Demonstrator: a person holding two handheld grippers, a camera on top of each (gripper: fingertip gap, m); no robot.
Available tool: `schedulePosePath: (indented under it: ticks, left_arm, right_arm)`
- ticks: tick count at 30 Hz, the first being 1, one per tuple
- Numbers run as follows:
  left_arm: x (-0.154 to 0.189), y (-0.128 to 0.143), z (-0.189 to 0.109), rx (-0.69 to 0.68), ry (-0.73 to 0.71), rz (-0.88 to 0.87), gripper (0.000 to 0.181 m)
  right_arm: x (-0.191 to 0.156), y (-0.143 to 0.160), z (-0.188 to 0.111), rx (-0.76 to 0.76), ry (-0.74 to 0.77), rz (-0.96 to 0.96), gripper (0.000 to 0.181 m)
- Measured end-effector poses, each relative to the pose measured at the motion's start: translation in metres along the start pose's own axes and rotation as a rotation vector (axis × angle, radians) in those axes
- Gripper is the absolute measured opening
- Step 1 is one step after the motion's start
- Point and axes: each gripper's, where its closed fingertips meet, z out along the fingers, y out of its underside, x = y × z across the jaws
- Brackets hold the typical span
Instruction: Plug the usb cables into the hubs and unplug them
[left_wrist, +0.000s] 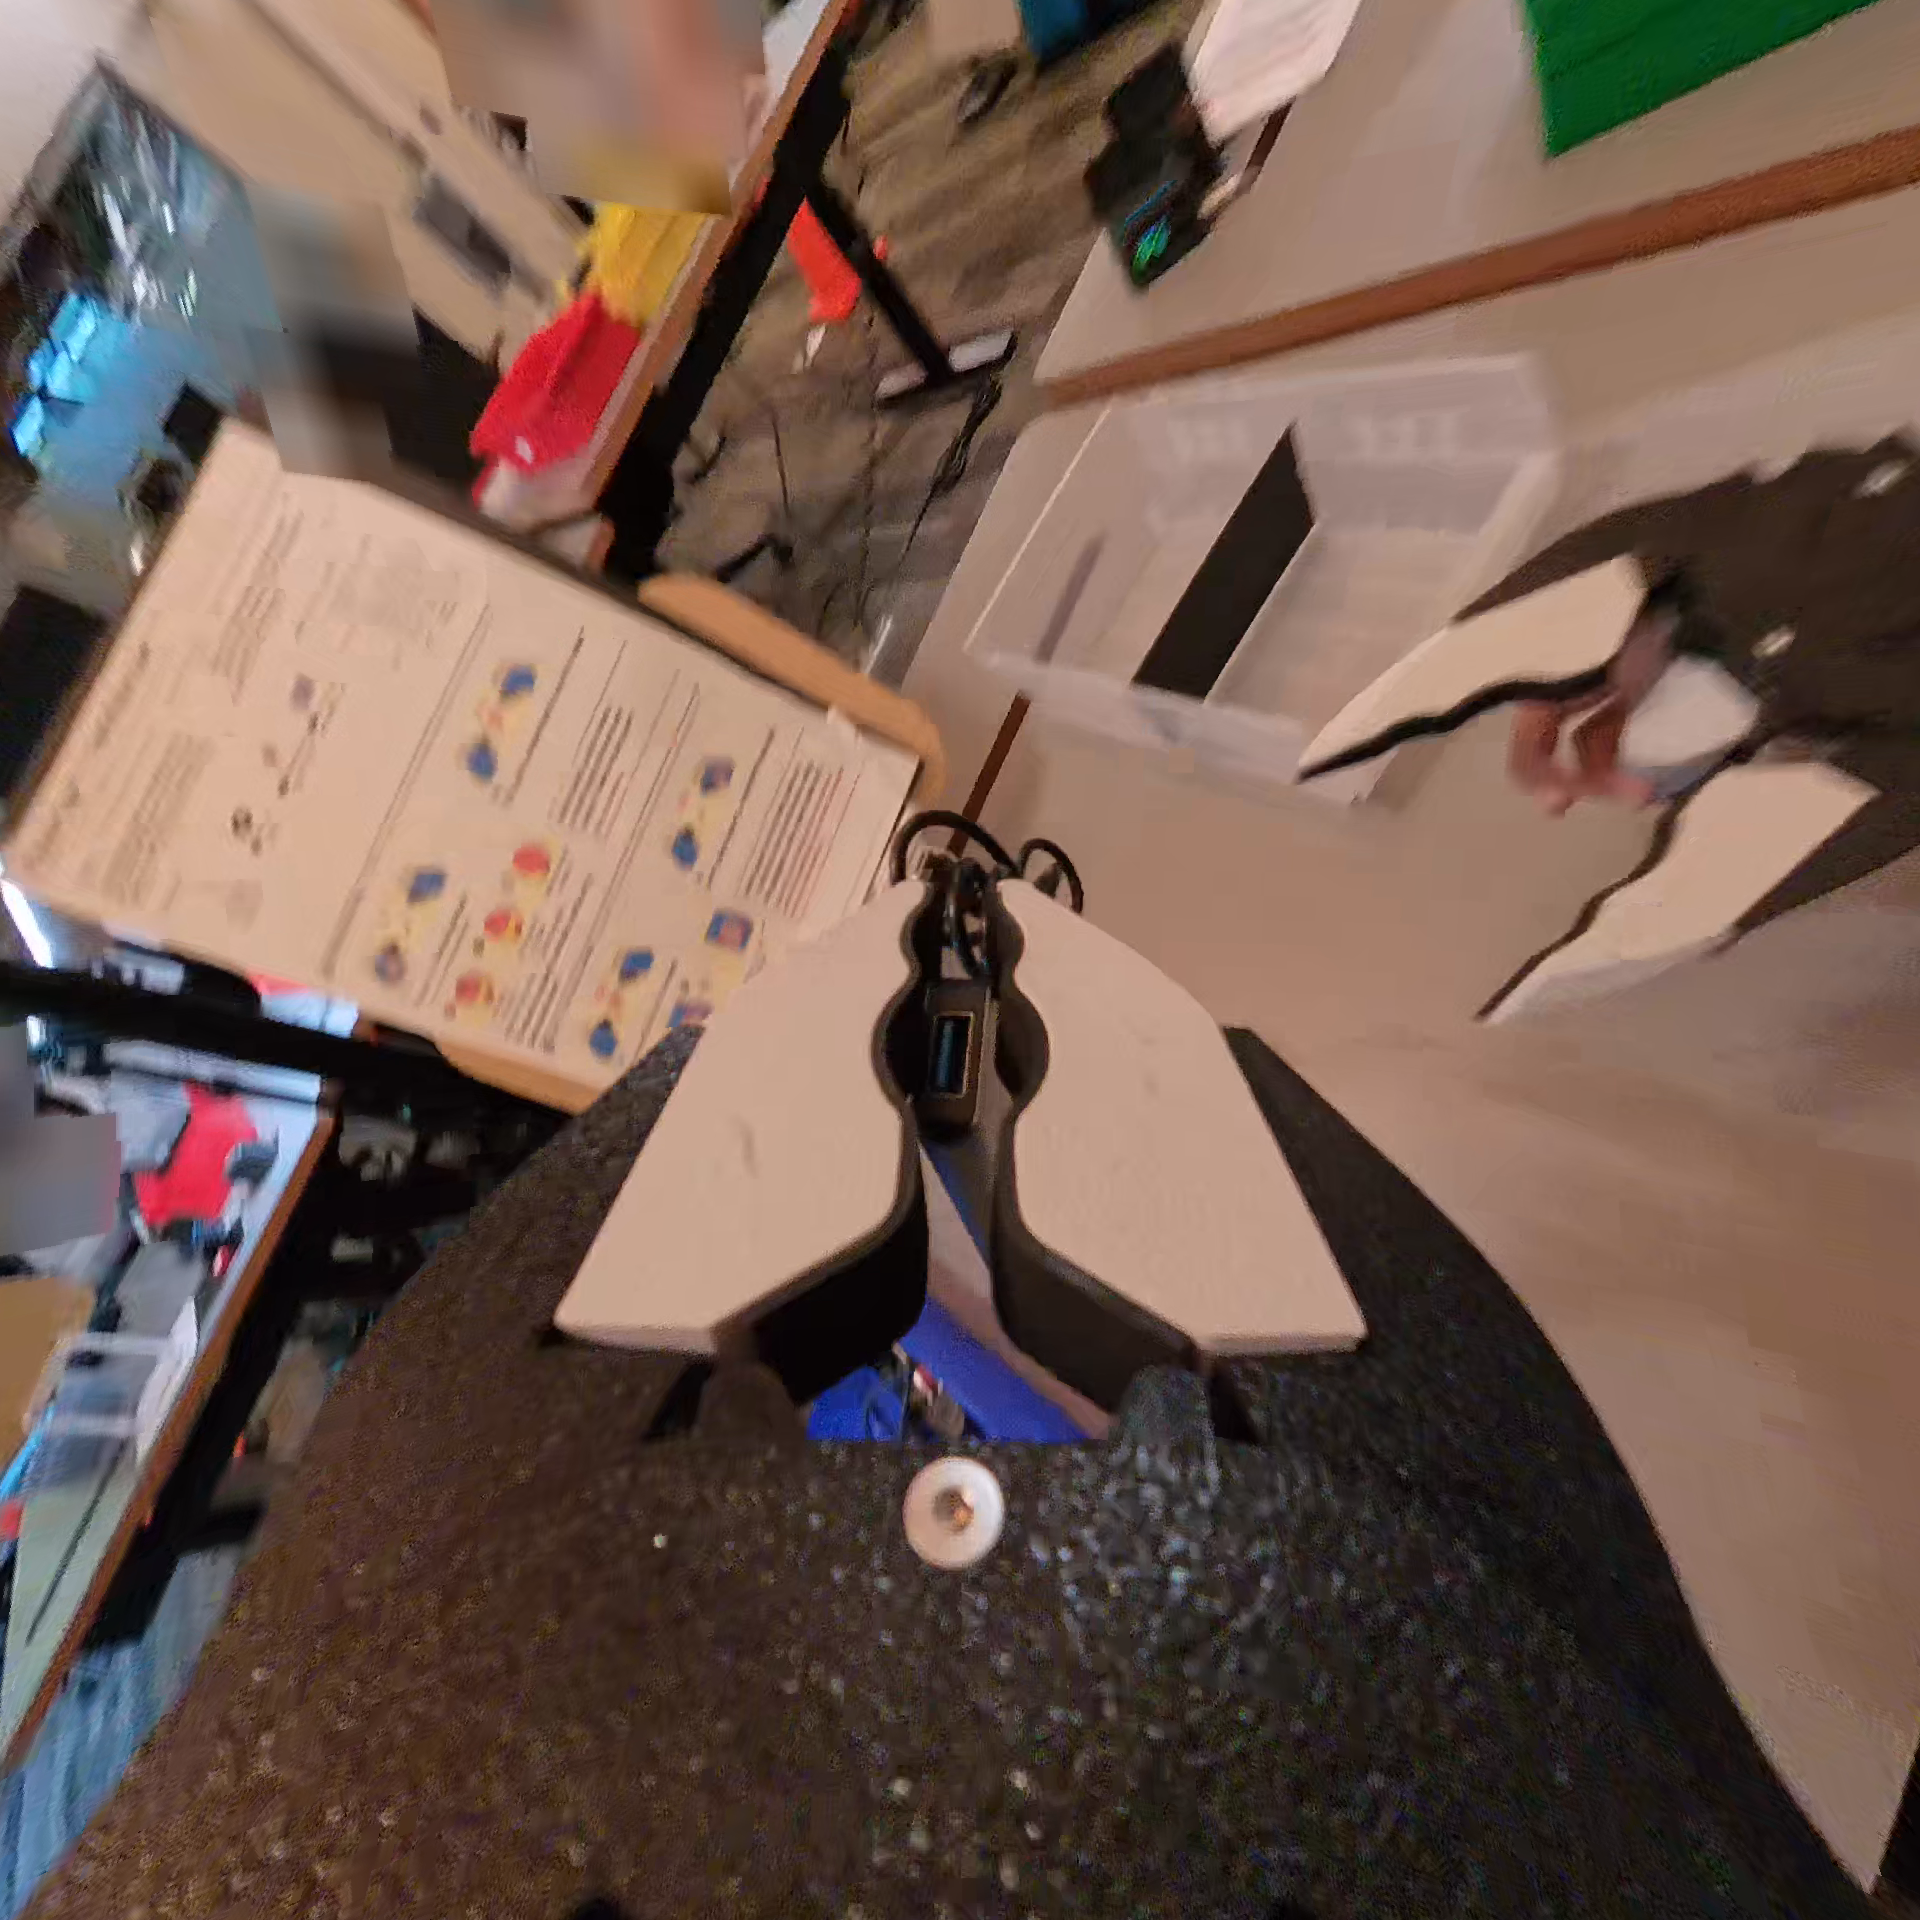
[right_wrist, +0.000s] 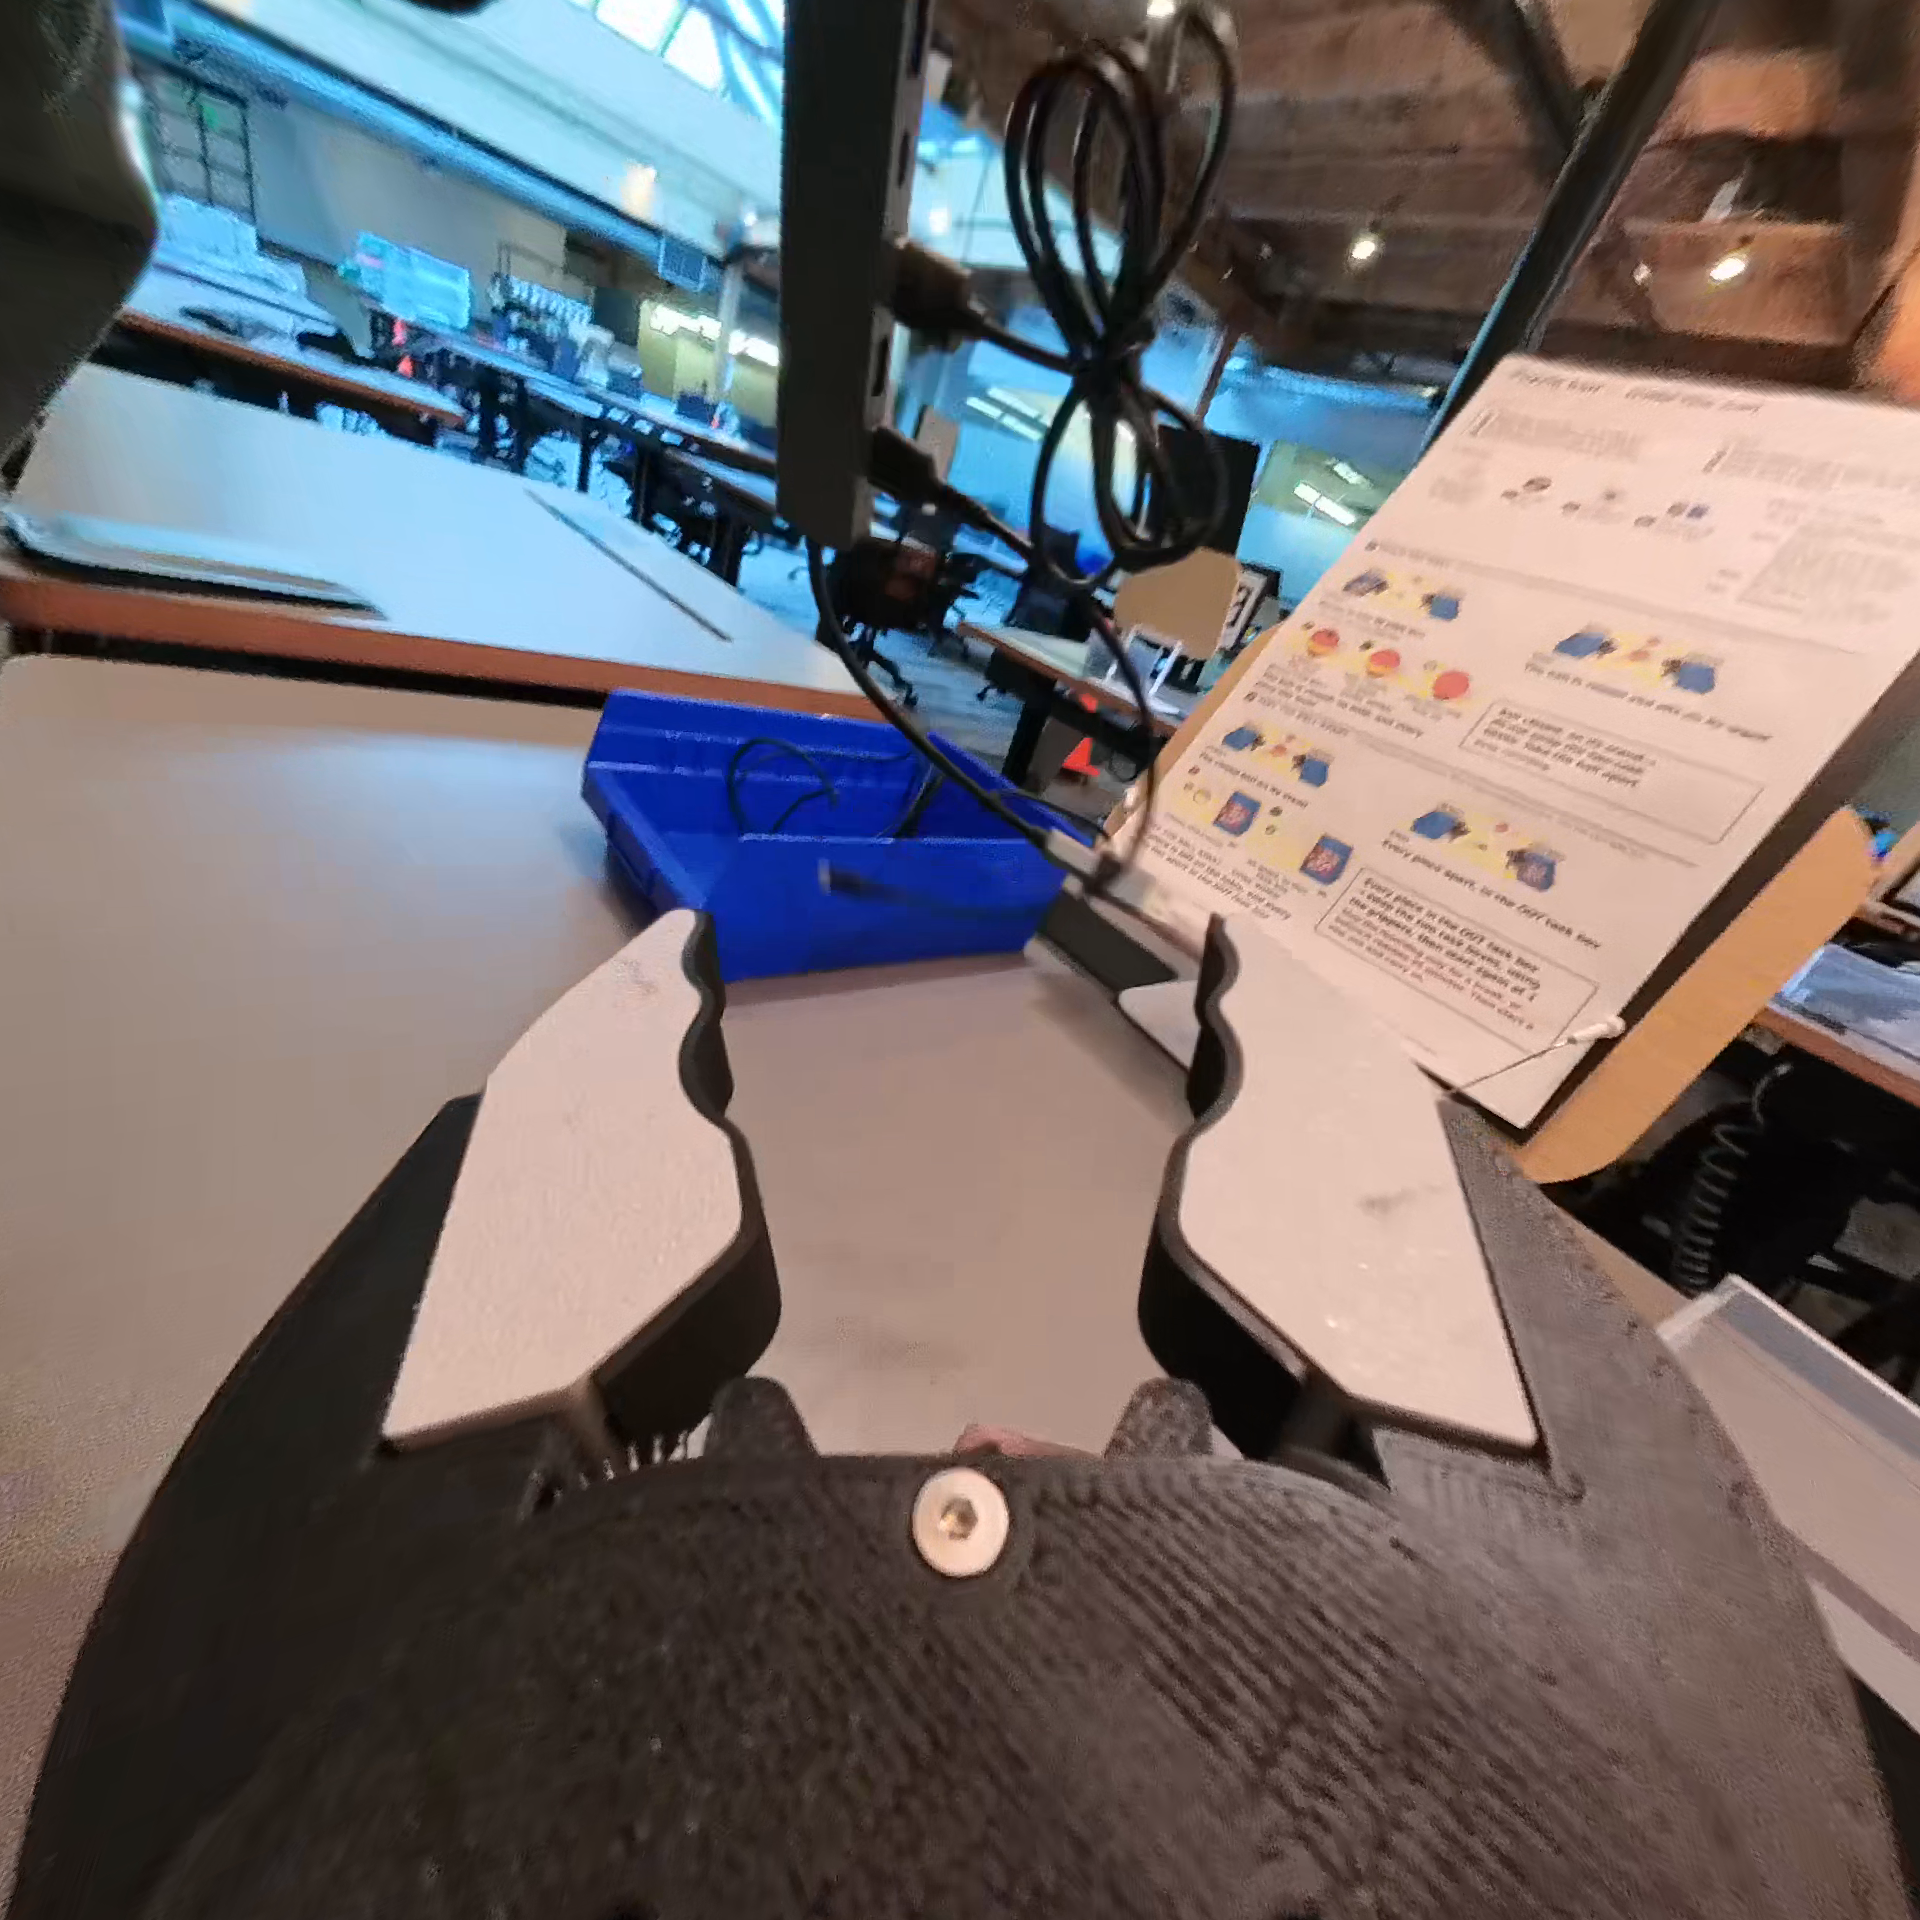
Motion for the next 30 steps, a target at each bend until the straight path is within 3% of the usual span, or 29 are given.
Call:
schedulePosePath:
  ticks: [5,10,12,13,15,21,24,27,30]
  left_arm:
    - [0.048,-0.053,0.009,0.136,0.161,0.029,0.006]
    - [0.102,-0.05,0.038,0.178,0.417,0.007,0.007]
    - [0.119,-0.046,0.049,0.178,0.509,-0.007,0.007]
    - [0.126,-0.044,0.053,0.177,0.552,-0.019,0.006]
    - [0.133,-0.04,0.062,0.169,0.594,-0.027,0.007]
    - [0.128,-0.033,0.075,0.197,0.599,-0.046,0.008]
    - [0.114,-0.033,0.082,0.266,0.501,-0.057,0.012]
    - [0.102,-0.031,0.084,0.338,0.374,-0.125,0.03]
    - [0.097,-0.013,0.086,0.405,0.203,-0.271,0.048]
  right_arm:
    - [0.027,-0.025,-0.018,0.129,0.092,0.096,0.088]
    - [0.028,-0.031,-0.035,0.188,-0.03,0.0,0.068]
    - [0.008,-0.021,-0.037,0.169,-0.22,0.015,0.05]
    - [0.003,-0.019,-0.038,0.18,-0.272,0.04,0.045]
    - [0.001,-0.016,-0.038,0.2,-0.297,0.028,0.016]
    - [-0.003,-0.008,-0.039,0.171,-0.381,0.092,0.013]
    - [0.008,-0.017,-0.042,0.241,-0.395,0.258,0.012]
    - [0.027,-0.015,-0.039,0.268,-0.333,0.426,0.012]
    - [0.048,-0.015,-0.04,0.363,-0.279,0.633,0.012]
